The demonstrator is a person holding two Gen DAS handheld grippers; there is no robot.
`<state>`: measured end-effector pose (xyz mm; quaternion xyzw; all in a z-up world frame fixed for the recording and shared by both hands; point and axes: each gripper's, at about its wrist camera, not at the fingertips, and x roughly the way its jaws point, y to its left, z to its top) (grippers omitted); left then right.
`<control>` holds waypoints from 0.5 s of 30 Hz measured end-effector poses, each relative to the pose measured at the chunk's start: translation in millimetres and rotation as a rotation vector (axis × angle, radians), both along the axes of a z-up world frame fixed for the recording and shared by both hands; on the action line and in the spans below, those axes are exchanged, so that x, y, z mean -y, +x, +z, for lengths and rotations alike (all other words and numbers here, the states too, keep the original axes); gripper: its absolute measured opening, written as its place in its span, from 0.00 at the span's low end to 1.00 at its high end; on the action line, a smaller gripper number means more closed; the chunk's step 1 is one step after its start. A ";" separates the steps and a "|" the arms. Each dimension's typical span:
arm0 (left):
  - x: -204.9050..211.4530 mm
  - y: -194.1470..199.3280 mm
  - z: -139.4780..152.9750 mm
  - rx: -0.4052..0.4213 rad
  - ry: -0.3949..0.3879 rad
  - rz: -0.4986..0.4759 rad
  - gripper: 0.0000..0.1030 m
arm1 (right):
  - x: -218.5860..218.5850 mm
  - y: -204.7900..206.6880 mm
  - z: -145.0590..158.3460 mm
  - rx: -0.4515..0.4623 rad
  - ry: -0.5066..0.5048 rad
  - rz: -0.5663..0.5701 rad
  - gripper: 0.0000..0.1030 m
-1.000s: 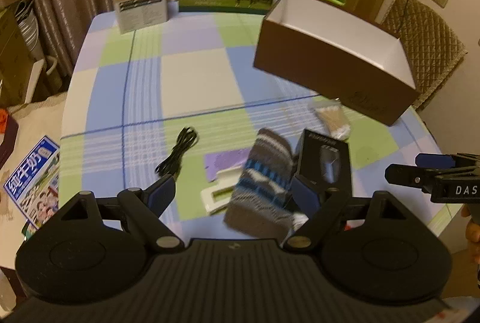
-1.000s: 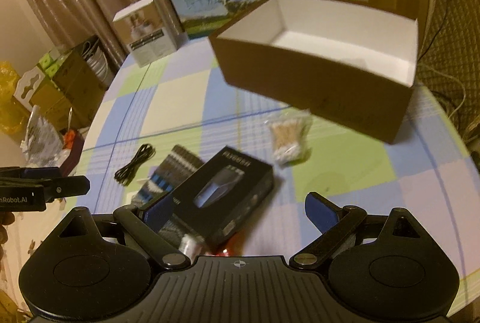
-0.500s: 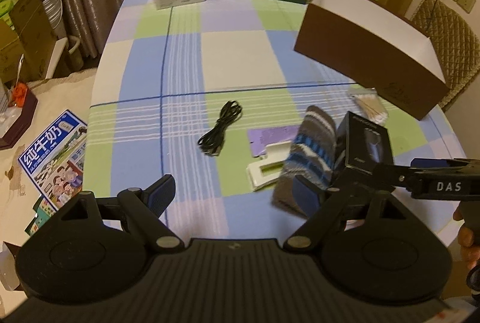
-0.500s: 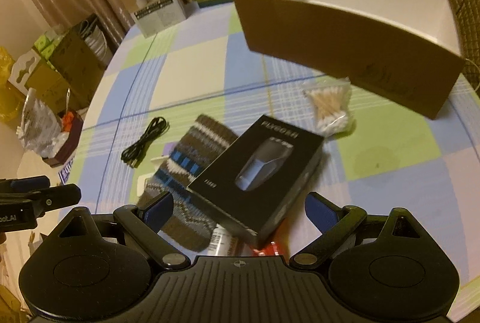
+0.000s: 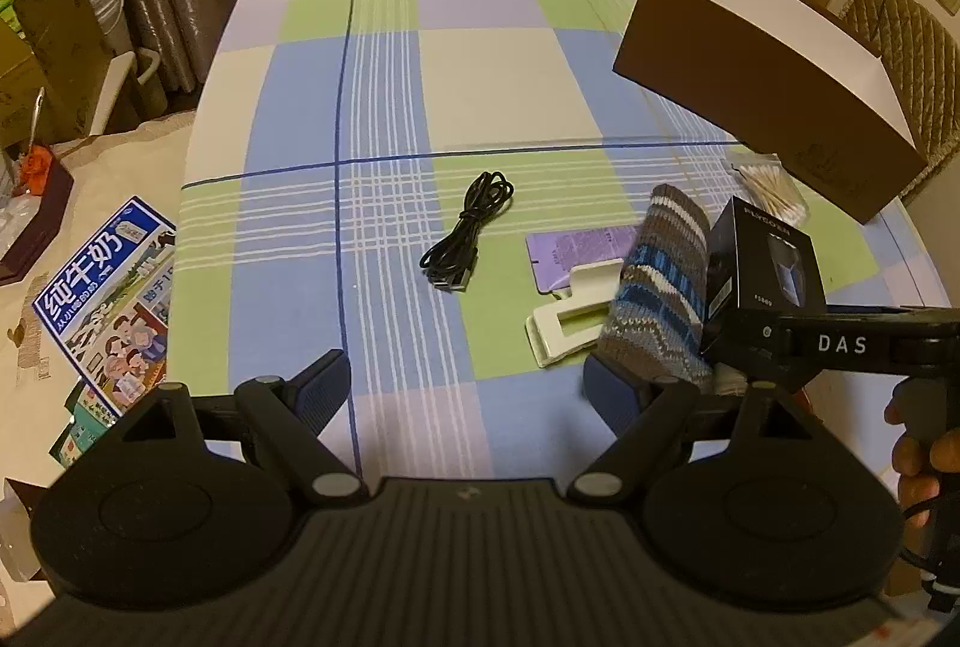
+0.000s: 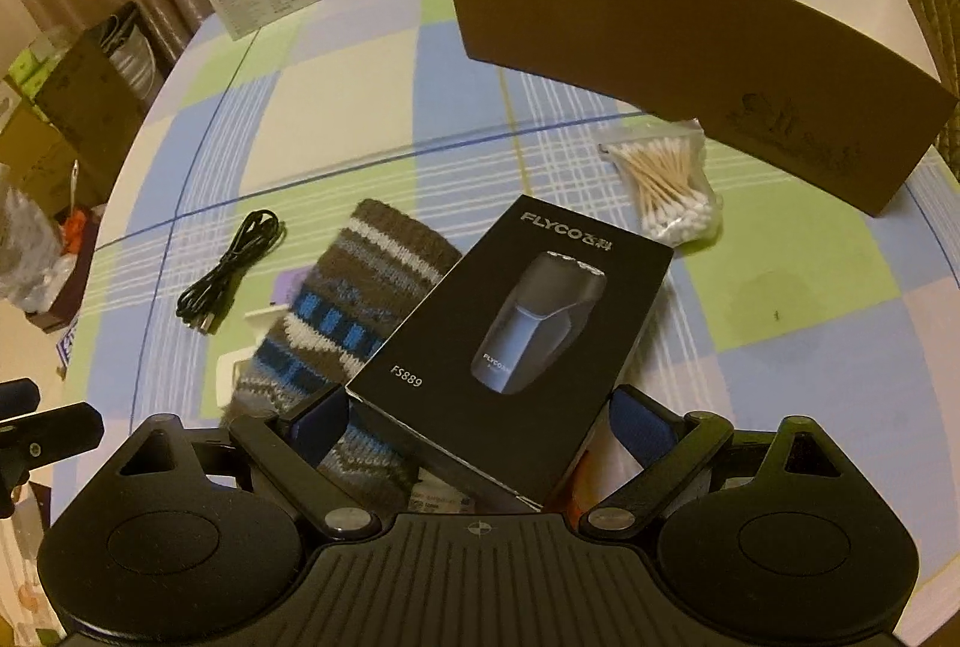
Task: Organize objects
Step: 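Grasp the black FLYCO shaver box with the right tool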
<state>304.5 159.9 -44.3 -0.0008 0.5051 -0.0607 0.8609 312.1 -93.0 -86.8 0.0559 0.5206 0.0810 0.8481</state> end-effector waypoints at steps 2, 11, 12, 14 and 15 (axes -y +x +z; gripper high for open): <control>0.1 3.4 -1.9 -0.003 -0.004 -0.007 0.79 | 2.9 -0.6 2.6 0.002 -0.006 0.006 0.83; 5.7 17.0 -9.7 -0.019 -0.028 -0.048 0.79 | 65.2 -4.5 31.2 0.007 0.037 0.068 0.76; 5.9 17.7 -10.9 -0.021 -0.030 -0.049 0.79 | 72.9 -6.2 31.1 0.007 0.022 0.068 0.76; 5.8 19.5 -12.9 -0.025 -0.033 -0.050 0.79 | 87.4 -10.1 28.1 0.001 -0.010 0.066 0.76; 5.5 20.4 -13.7 -0.027 -0.034 -0.051 0.79 | 93.7 -11.8 25.3 -0.009 -0.024 0.064 0.76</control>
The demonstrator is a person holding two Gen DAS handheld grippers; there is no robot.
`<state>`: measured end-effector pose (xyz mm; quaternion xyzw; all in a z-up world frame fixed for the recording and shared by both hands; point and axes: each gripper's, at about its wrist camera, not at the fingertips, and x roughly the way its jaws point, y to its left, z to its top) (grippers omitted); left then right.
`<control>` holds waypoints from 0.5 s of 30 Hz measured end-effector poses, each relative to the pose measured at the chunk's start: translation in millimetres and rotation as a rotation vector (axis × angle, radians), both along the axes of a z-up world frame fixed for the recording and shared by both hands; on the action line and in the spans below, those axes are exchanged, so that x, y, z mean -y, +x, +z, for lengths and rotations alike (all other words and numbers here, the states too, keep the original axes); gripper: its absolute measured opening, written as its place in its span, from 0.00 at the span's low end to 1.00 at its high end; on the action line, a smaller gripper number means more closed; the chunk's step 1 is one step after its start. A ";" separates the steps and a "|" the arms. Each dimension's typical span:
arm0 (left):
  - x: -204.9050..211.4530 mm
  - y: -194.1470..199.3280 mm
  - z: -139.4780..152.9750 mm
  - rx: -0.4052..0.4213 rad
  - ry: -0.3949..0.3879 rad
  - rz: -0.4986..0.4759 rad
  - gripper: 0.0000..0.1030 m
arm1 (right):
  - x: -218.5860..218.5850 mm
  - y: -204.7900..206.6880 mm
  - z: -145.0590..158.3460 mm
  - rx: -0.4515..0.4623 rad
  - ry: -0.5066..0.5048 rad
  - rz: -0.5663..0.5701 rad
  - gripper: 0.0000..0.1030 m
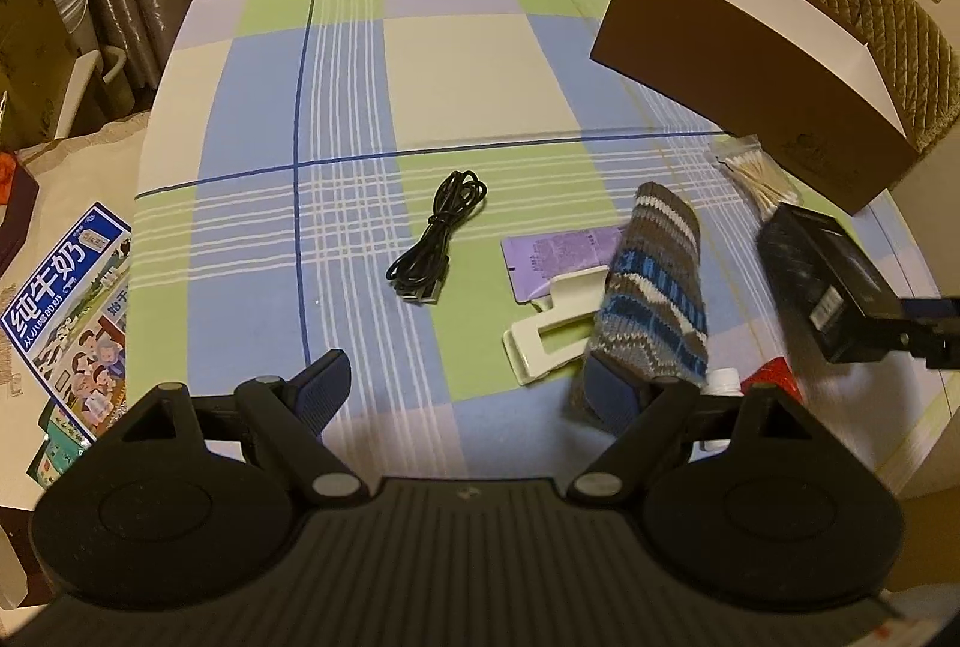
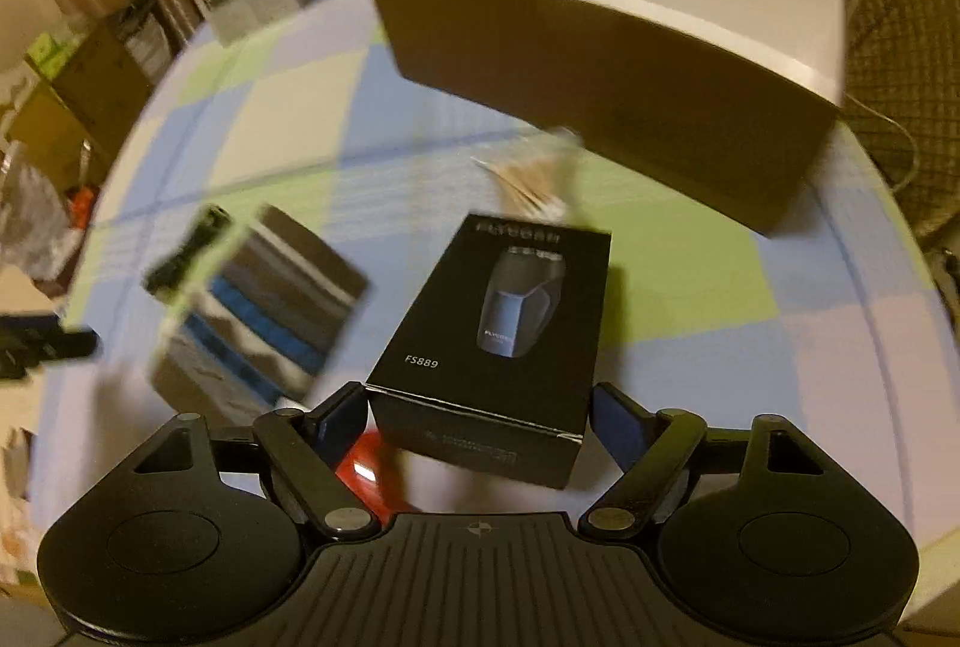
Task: Organize objects
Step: 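Grasp the black FLYCO shaver box with the right tool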
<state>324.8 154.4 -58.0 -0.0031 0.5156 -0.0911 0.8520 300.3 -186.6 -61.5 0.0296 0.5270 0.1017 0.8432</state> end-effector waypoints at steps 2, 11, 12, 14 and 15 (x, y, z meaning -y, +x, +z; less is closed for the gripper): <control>-0.3 1.8 -0.5 0.000 0.000 -0.003 0.79 | 6.5 -3.2 -4.4 -0.009 -0.019 0.004 0.77; -2.1 11.1 -3.3 0.018 0.008 -0.011 0.79 | 9.8 16.0 -19.3 0.021 -0.024 -0.132 0.91; -2.1 12.6 -3.8 0.022 0.010 -0.015 0.79 | 7.6 20.3 -23.5 0.019 -0.042 -0.143 0.91; -2.7 15.8 -4.7 0.030 0.014 -0.018 0.79 | 4.9 26.8 -30.7 0.016 -0.063 -0.147 0.91; -2.9 18.0 -5.3 0.034 0.017 -0.020 0.79 | 3.9 29.3 -34.0 0.011 -0.075 -0.149 0.91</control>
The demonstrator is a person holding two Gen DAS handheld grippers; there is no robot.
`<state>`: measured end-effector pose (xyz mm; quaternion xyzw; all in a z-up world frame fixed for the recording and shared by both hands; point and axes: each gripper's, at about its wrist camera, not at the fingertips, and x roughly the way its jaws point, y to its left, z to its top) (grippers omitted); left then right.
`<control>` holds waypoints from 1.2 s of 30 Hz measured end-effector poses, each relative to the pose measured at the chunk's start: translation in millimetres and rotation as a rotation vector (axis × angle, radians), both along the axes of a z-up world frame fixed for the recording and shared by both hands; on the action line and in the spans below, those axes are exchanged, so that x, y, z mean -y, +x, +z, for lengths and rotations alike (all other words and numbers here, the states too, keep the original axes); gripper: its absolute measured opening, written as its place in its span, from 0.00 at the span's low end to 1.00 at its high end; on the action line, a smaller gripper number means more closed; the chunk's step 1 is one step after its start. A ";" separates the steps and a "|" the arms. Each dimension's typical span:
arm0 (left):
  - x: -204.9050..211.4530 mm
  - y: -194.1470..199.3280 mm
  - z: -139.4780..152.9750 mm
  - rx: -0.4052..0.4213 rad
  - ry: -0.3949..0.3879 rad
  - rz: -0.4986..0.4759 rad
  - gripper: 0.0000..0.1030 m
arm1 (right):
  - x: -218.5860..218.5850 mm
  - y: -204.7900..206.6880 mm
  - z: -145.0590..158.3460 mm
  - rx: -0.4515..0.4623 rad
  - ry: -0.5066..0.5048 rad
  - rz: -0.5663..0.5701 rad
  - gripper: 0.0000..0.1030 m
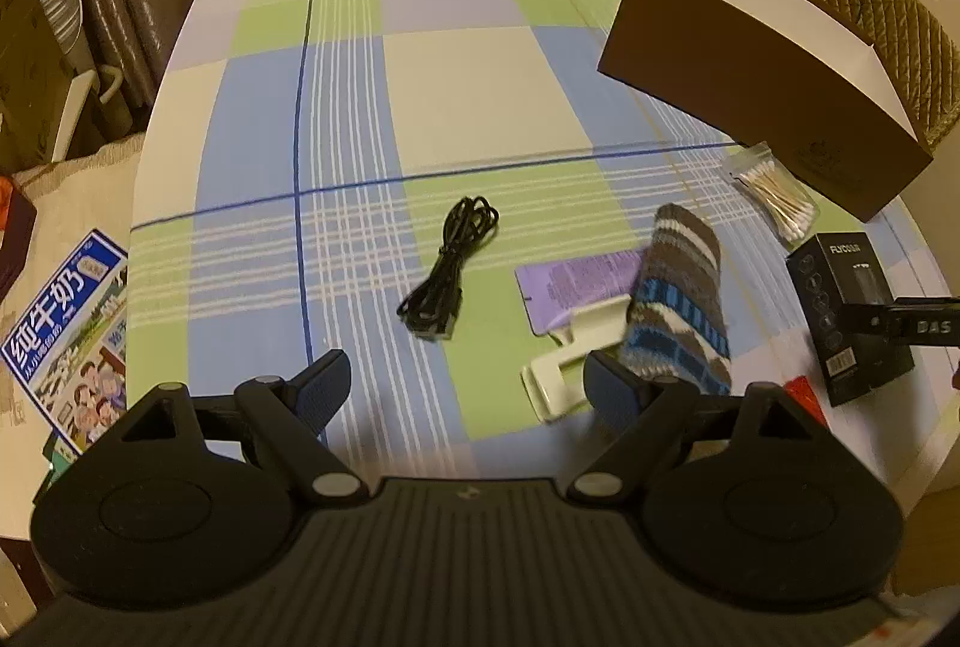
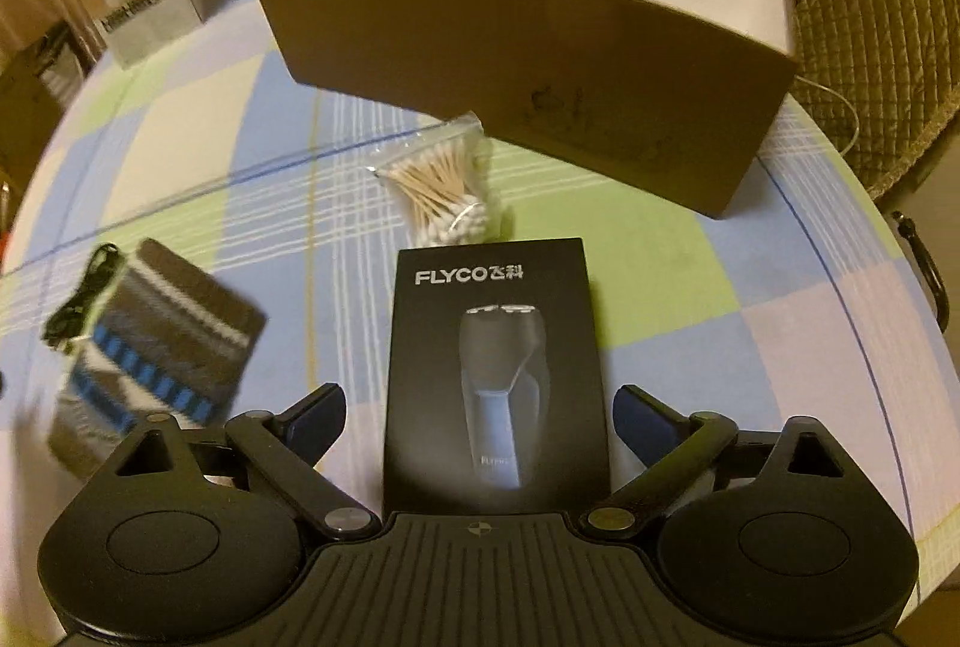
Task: Organize objects
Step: 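Grasp the black FLYCO shaver box with the right tool, then grasp the black coiled USB cable with the left tool, then carry the cable and shaver box over the brown box with both tools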
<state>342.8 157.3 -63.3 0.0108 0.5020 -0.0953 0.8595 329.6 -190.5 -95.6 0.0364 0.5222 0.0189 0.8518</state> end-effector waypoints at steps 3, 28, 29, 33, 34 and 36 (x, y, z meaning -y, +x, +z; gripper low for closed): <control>0.0 7.9 -3.1 0.013 0.012 -0.014 0.79 | -3.3 6.8 -9.4 -0.005 -0.023 -0.001 0.90; 20.8 94.5 -66.1 -0.011 0.076 -0.208 0.15 | 41.7 -28.8 11.0 0.027 0.013 -0.175 0.74; 21.4 94.3 -66.1 -0.006 0.077 -0.211 0.13 | 43.5 -29.3 11.5 0.030 0.013 -0.180 0.74; 22.4 92.3 -64.9 0.002 0.076 -0.215 0.11 | 47.6 -32.6 18.2 0.044 0.024 -0.186 0.74; 21.9 91.8 -64.0 0.004 0.072 -0.212 0.11 | 48.0 -32.6 20.4 0.049 0.030 -0.182 0.74; 20.4 88.2 -59.3 0.014 0.063 -0.201 0.11 | 48.4 -31.8 25.3 0.062 0.045 -0.165 0.74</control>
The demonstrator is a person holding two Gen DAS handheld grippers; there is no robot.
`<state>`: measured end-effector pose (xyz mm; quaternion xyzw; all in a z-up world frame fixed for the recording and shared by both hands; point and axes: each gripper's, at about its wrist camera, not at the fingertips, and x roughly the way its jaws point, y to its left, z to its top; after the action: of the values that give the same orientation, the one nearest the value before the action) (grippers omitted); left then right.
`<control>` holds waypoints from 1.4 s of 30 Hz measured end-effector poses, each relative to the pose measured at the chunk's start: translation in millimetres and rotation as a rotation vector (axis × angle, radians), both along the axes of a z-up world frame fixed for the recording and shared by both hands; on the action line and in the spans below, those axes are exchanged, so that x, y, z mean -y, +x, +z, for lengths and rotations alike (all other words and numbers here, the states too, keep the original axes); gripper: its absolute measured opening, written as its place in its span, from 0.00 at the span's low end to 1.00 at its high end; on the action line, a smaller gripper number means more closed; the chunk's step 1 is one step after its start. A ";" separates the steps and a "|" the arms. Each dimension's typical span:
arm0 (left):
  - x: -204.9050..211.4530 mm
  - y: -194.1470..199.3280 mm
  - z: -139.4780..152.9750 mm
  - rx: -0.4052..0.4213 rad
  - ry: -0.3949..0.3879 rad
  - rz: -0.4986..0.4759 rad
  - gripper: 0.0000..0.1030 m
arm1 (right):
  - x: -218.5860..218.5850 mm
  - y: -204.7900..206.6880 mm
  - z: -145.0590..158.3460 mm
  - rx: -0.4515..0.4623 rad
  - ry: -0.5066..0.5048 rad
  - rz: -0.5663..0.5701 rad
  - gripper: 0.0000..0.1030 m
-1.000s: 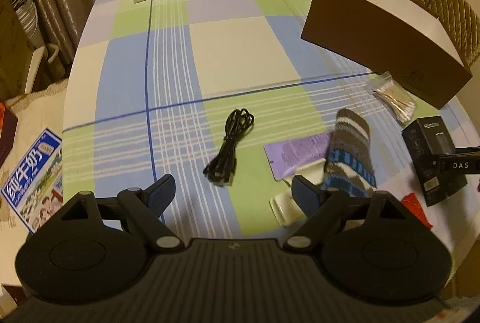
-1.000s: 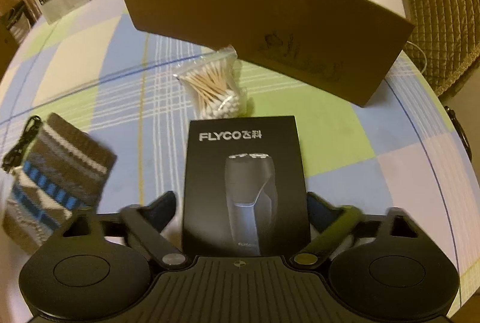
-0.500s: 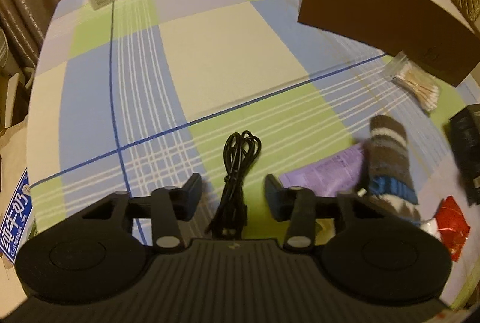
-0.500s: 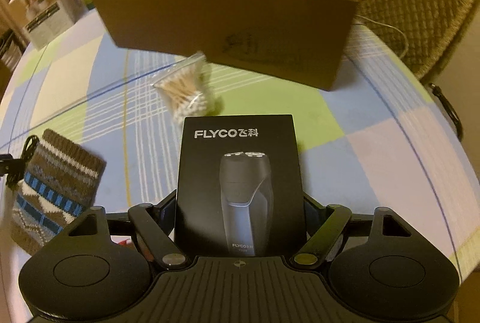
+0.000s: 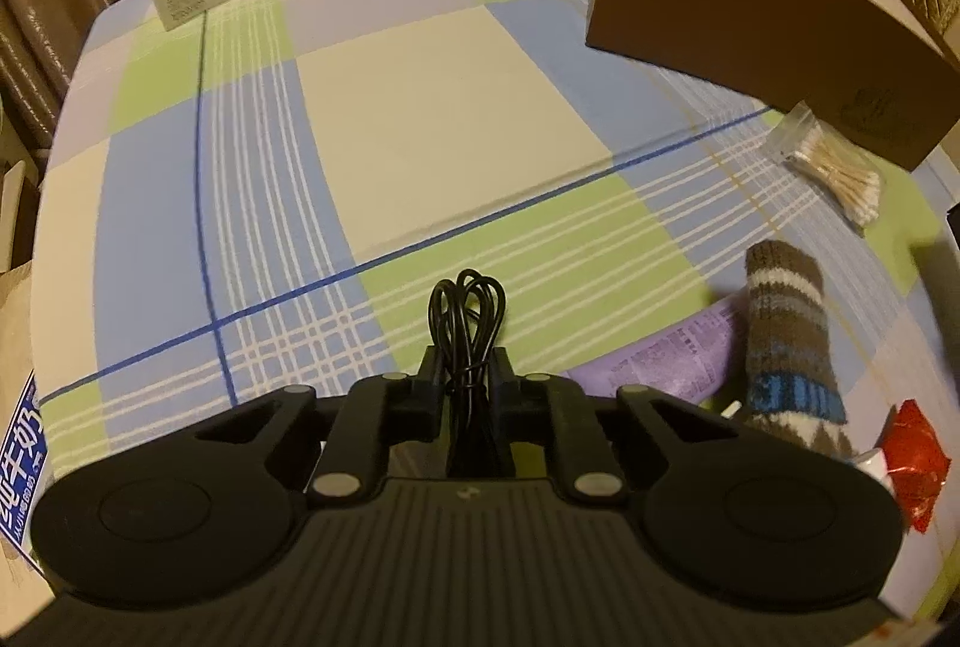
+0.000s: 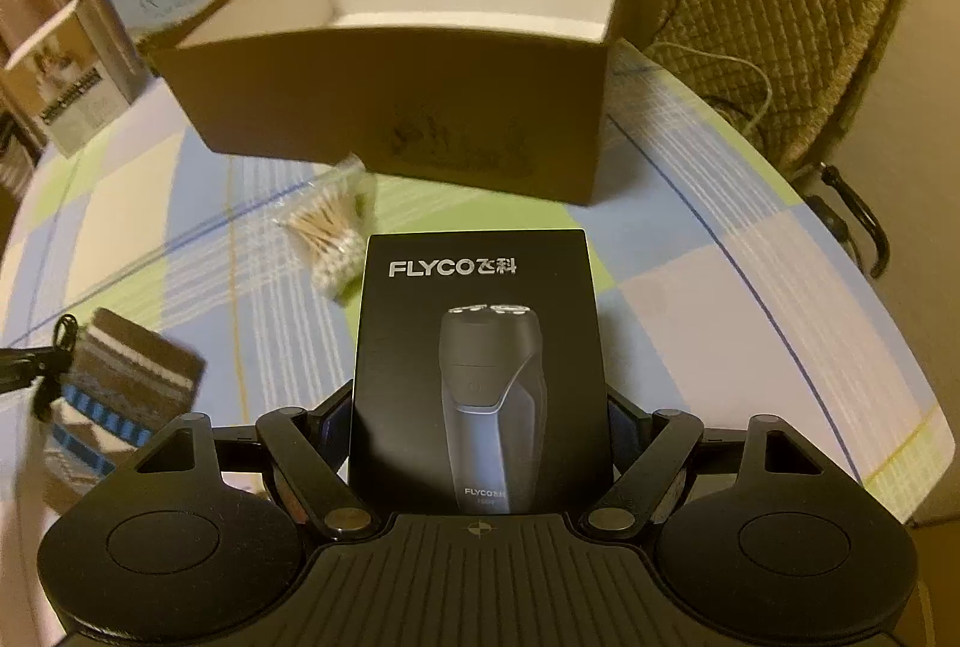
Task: Organize objects
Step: 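Carry the cable and shaver box over the brown box with both tools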
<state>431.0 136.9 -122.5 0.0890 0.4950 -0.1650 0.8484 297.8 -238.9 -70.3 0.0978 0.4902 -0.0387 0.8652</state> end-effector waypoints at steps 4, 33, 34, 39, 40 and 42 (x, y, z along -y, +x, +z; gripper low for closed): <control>-2.6 -10.8 16.3 0.030 -0.031 0.034 0.11 | -0.1 7.1 11.8 0.036 0.019 0.054 0.74; 144.6 5.9 151.0 0.290 -0.211 -0.079 0.11 | 34.1 84.1 96.8 0.252 0.060 0.286 0.74; 151.6 11.8 153.2 0.297 -0.210 -0.088 0.11 | 36.2 91.1 99.5 0.260 0.055 0.286 0.74; 186.1 43.6 161.0 0.320 -0.191 -0.118 0.11 | 51.2 122.9 106.9 0.277 0.046 0.270 0.74; 191.6 49.8 161.2 0.322 -0.187 -0.119 0.11 | 53.9 130.0 107.1 0.280 0.044 0.265 0.74; 202.5 63.6 160.8 0.323 -0.177 -0.118 0.11 | 60.0 144.3 107.0 0.282 0.041 0.259 0.74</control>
<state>494.7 -65.6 38.3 0.0682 0.3300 -0.2410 0.9102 442.1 -298.9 36.8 0.0561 0.3733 0.0968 0.9209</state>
